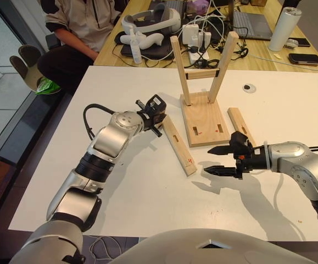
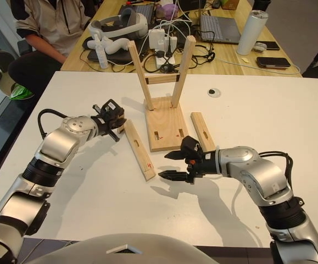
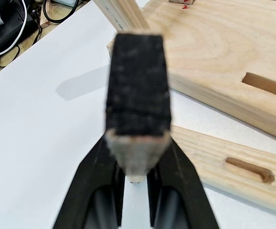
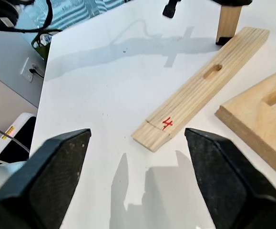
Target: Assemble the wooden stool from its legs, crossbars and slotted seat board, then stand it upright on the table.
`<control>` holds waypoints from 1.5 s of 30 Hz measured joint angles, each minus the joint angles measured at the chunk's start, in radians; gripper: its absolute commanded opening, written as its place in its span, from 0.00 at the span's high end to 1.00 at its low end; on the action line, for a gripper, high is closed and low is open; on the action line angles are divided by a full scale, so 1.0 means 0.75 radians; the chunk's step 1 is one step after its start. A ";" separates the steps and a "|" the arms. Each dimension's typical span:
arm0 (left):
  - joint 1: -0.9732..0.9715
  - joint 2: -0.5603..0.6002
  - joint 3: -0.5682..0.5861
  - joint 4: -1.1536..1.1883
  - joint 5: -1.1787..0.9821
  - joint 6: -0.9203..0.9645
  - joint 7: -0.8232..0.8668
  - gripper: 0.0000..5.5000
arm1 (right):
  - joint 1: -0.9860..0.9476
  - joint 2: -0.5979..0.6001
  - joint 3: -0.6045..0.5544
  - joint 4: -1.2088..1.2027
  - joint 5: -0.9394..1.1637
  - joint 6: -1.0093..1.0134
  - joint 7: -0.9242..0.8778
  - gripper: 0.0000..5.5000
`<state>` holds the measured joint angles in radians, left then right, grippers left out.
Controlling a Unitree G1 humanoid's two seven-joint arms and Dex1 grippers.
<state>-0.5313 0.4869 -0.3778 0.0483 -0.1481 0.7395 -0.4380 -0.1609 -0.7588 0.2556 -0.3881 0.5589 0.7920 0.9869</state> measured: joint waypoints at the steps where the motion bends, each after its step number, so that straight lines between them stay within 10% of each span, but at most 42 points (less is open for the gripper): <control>1: 0.000 -0.002 0.009 -0.011 0.003 0.011 -0.003 0.93 | 0.001 -0.004 0.045 -0.005 -0.039 -0.011 0.004 0.33; 10: -0.013 0.076 0.184 -0.245 0.000 0.144 -0.063 0.93 | -0.098 -0.003 0.488 0.135 -0.615 -0.367 0.026 0.33; 33: -0.070 0.018 0.312 -0.385 -0.001 0.378 -0.013 0.93 | -0.288 0.726 0.554 0.665 -0.917 -0.514 -0.422 0.33; 39: 0.007 -0.514 0.671 -0.593 0.086 0.743 0.498 0.93 | -0.102 0.773 0.162 0.377 -0.826 -0.394 -0.686 0.33; 45: 0.055 -0.821 0.722 -0.616 0.176 0.747 0.775 0.93 | -0.073 0.958 -0.247 0.290 -0.629 -0.164 -0.955 0.33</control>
<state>-0.4902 -0.1289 0.1639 -0.4139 -0.0163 1.2995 0.1430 -0.2158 -0.0404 0.0701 -0.1706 0.0868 0.6687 0.2704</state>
